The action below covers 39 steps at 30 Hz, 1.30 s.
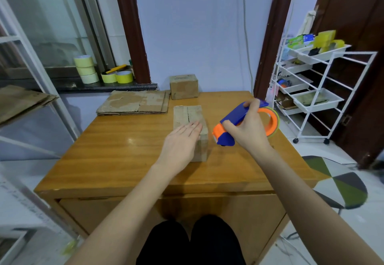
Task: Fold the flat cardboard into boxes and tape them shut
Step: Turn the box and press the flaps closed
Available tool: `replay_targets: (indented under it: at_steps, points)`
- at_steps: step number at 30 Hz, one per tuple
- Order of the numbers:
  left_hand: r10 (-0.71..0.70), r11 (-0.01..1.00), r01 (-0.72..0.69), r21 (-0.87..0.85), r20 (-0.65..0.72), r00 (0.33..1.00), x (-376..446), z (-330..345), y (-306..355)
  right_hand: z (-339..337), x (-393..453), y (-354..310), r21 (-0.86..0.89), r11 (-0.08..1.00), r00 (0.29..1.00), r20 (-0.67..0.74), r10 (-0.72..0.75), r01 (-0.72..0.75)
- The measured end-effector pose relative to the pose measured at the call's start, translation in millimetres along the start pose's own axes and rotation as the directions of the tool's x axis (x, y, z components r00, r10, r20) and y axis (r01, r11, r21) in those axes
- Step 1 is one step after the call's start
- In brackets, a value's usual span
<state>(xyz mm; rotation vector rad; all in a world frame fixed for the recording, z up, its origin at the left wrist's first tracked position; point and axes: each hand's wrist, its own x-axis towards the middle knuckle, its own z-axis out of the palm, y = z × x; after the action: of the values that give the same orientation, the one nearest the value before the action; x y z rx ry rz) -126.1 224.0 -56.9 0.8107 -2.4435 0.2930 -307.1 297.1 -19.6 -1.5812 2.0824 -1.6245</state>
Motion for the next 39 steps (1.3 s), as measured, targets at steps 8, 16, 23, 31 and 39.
replay_targets:
  at_steps: [8, 16, 23, 31, 39]
  points:
    - [-0.012, 1.000, 0.012, -0.015, 0.001, 1.000, 1, -3, 3, 18, 8, -17, -0.195, 0.979, 0.998, 0.037, -0.047, 0.054]
    - [-0.015, 0.999, 0.016, -0.030, 0.022, 1.000, 3, -5, 4, 24, 11, -24, -0.333, 0.940, 0.998, 0.009, -0.069, 0.068]
    - [-0.024, 0.999, 0.024, -0.035, 0.000, 1.000, 1, -2, 0, 39, -7, -3, -0.282, 0.959, 1.000, 0.004, 0.025, -0.023]
    - [-0.036, 0.997, 0.042, -0.066, 0.090, 0.995, 5, -13, -2, 13, 14, 20, -0.427, 0.904, 1.000, -0.011, -0.010, 0.004]
    - [-0.095, 0.994, 0.102, -0.032, 0.165, 0.982, 11, -20, 1, 9, 25, 22, -0.613, 0.787, 0.995, -0.008, -0.096, 0.071]
